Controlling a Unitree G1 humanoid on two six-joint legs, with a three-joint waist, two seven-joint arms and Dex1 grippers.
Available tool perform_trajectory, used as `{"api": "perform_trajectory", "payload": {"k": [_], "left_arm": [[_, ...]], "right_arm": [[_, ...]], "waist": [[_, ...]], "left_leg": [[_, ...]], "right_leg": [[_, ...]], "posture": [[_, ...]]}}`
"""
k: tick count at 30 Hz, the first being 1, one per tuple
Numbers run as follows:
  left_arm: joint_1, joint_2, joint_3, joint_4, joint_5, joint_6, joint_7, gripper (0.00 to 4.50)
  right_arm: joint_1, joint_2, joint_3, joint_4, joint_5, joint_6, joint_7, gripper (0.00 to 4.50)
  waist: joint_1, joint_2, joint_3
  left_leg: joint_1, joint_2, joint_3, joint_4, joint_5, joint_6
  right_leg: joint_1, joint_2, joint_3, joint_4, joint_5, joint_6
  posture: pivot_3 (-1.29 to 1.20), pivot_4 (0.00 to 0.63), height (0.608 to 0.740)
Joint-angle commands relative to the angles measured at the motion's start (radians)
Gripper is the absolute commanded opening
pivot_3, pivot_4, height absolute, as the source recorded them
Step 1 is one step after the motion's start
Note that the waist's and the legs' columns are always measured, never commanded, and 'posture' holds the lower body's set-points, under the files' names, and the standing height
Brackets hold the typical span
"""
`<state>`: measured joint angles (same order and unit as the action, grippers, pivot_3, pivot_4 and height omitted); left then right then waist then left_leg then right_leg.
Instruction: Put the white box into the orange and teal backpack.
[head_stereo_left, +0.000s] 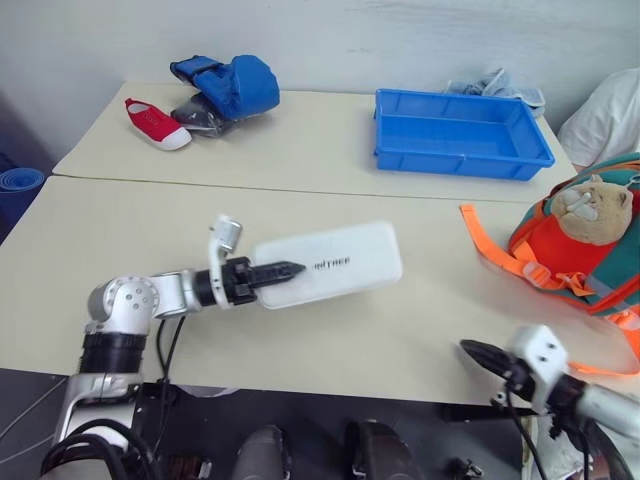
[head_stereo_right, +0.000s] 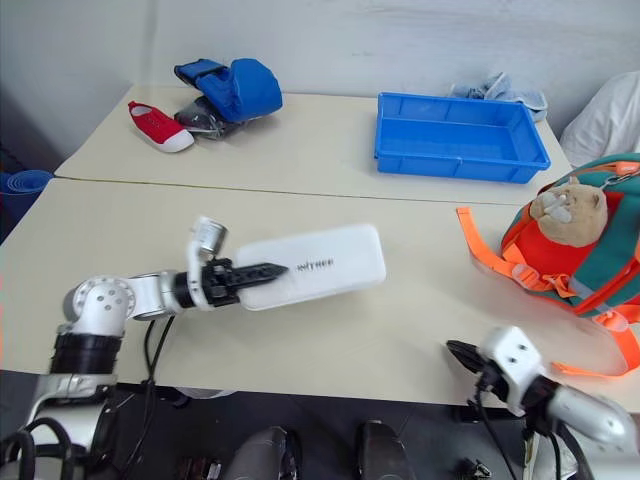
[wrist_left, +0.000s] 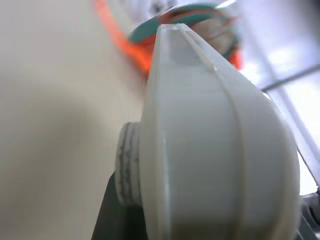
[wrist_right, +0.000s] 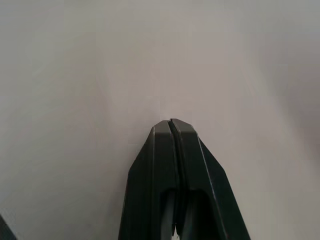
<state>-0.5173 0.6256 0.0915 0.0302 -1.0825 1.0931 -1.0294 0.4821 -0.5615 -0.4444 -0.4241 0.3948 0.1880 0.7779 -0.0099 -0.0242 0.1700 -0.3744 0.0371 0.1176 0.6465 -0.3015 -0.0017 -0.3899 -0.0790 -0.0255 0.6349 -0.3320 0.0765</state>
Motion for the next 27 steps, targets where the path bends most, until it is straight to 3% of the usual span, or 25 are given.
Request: {"api": "perform_trajectory", "payload": {"k": [1,7,14,18,22,25,27], "left_arm": [[0.028,0.000,-0.027,-0.084,0.063,-0.146,-0.172,1.23],[0.003,-0.086,-0.071,-0.070,0.223,-0.371,-0.196,1.23],[-0.010,-0.111,-0.122,-0.068,0.307,-0.448,-0.239,1.23],[-0.040,-0.107,-0.138,-0.049,0.325,-0.450,-0.270,1.23],[-0.053,-0.104,-0.139,-0.034,0.343,-0.444,-0.269,1.23],[-0.039,-0.091,-0.123,-0.052,0.325,-0.409,-0.260,1.23],[-0.031,-0.087,-0.113,-0.060,0.321,-0.408,-0.262,1.23]], "right_arm": [[0.058,0.082,-0.204,-0.063,0.168,0.004,-0.074,0.00],[0.187,0.179,-0.387,-0.051,0.160,-0.094,-0.123,1.91],[0.156,0.067,-0.501,0.105,0.192,-0.131,-0.069,4.40],[0.016,-0.076,-0.442,0.260,0.111,-0.159,-0.050,4.46],[-0.227,-0.226,-0.347,0.459,0.126,-0.114,0.015,4.46],[-0.377,-0.303,-0.246,0.536,0.154,-0.041,0.106,3.86],[-0.448,-0.323,-0.207,0.566,0.170,0.005,0.132,3.21]], "waist": [[0.003,0.004,-0.001],[0.008,0.007,0.000],[-0.013,0.009,0.001],[-0.020,0.009,0.003],[-0.023,0.012,0.005],[-0.019,0.015,0.006],[-0.015,0.015,0.006]], "left_leg": [[0.001,0.000,0.000,0.000,0.000,0.000],[0.004,0.000,0.000,-0.001,-0.004,0.009],[0.002,0.000,0.002,-0.003,-0.002,0.013],[0.002,0.000,0.002,-0.001,-0.001,0.014],[0.003,0.000,0.002,-0.001,0.000,0.017],[0.003,-0.001,0.003,-0.001,0.002,0.016],[0.001,0.000,0.002,-0.001,0.003,0.014]], "right_leg": [[0.000,0.000,0.001,0.000,0.000,0.000],[0.005,-0.001,0.001,-0.004,0.001,-0.001],[0.003,-0.001,0.003,-0.008,0.001,0.000],[0.003,-0.001,0.004,-0.008,0.002,0.001],[0.004,0.000,0.004,-0.006,0.002,0.002],[0.003,0.000,0.004,-0.006,0.003,0.003],[0.001,0.002,0.004,-0.005,0.003,0.003]], "posture": [[0.00,0.150,0.740],[0.00,0.150,0.740],[0.00,0.150,0.740],[0.00,0.150,0.740],[0.00,0.150,0.740],[0.00,0.150,0.740],[0.00,0.150,0.740]]}}
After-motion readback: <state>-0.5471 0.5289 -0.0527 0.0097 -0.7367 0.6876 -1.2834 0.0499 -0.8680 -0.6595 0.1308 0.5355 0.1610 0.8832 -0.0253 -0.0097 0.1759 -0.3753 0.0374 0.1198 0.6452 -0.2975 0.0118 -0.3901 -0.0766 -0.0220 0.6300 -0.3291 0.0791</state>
